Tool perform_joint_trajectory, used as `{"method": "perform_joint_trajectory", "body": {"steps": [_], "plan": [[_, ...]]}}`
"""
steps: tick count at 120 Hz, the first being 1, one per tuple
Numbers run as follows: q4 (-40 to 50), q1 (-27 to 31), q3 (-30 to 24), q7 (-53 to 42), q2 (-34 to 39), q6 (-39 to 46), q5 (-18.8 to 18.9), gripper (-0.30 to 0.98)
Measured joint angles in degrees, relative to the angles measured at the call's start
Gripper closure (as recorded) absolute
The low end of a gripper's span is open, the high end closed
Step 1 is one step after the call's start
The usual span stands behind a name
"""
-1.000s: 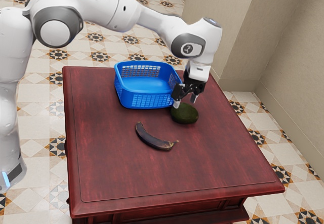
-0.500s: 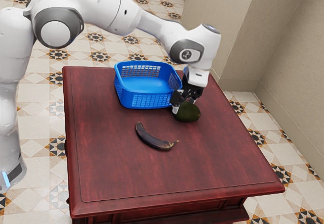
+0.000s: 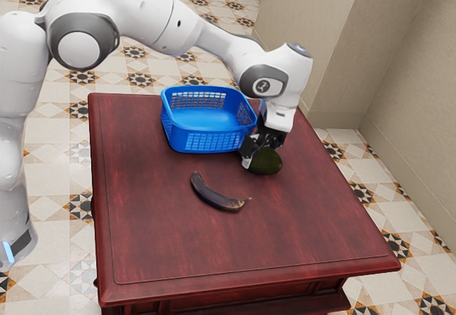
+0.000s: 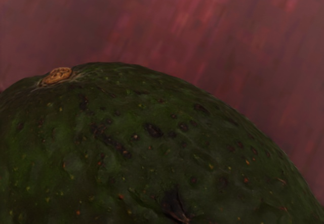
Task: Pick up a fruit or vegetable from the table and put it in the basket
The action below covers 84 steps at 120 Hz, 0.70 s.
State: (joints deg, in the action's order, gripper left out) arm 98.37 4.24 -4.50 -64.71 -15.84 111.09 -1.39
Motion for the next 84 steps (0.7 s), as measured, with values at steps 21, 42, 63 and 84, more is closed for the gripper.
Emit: {"method": "perform_joint_trajectory", "body": {"steps": [21,42,63,84], "plan": [[-0.3,0.1,0.3,-0.3,1.6,0.4,0.1,0.30],[-0.5,0.9,1.2,-0.7,10.1,-0.4,0.1,0.39],[-0.7,4.1,1.4,-1.4,17.4,-3.3,-0.2,0.20],[-1.0,11.9,1.5,-2.6,19.1,-5.8,-0.4,0.22]]}}
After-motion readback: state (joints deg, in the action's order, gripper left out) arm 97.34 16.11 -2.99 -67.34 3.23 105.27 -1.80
